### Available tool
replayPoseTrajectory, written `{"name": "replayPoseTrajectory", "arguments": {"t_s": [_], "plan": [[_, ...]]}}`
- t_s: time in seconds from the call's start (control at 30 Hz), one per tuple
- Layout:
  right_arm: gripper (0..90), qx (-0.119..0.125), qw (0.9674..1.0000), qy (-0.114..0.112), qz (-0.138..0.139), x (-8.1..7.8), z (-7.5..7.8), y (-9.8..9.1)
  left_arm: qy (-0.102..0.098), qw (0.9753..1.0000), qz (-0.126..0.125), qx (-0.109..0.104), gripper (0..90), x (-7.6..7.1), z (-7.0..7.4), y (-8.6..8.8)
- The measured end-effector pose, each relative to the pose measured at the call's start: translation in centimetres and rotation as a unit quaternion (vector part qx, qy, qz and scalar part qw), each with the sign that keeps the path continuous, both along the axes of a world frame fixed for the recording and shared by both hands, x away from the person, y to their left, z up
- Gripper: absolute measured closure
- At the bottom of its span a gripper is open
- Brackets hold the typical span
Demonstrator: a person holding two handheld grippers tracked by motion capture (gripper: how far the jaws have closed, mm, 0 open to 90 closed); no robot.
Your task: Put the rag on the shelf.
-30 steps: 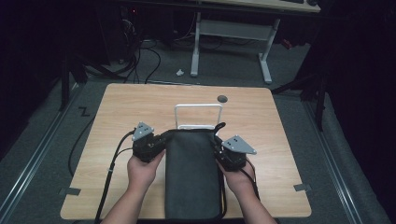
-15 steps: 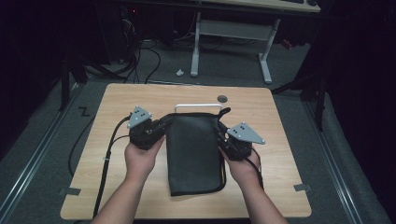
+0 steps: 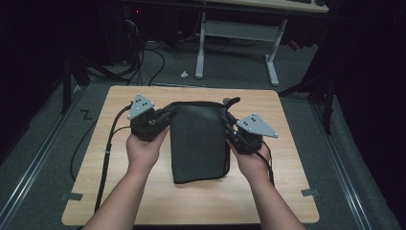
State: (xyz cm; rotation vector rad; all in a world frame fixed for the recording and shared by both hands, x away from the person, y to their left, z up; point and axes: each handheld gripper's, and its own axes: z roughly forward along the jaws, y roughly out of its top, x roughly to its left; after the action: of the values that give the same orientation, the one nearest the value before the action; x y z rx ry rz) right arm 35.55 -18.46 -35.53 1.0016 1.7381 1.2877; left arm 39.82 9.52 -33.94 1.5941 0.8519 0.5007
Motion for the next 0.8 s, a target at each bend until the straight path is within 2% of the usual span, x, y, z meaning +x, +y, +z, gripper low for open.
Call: {"name": "replayPoseTrajectory", "arguments": {"t_s": [0.23,0.5,0.63,0.8], "plan": [[80.4,0.002,0.9999,-0.015,0.001,1.3,1.6,0.0,-0.02,0.9998,0.006,0.0,83.7,1.4,1.9,-0.1],[80.4,0.0,0.9998,-0.021,-0.001,3.5,3.2,0.0,-0.03,0.9994,0.015,0.007,83.8,3.6,3.3,-0.3],[80.4,0.005,0.9998,-0.017,-0.004,5.0,3.7,-0.1,-0.03,0.9993,0.021,0.002,83.7,5.3,3.4,-0.6],[80.4,-0.002,0.9999,-0.01,-0.004,7.4,3.4,-0.6,-0.022,0.9991,0.033,0.017,83.6,8.0,2.7,-1.4]]}}
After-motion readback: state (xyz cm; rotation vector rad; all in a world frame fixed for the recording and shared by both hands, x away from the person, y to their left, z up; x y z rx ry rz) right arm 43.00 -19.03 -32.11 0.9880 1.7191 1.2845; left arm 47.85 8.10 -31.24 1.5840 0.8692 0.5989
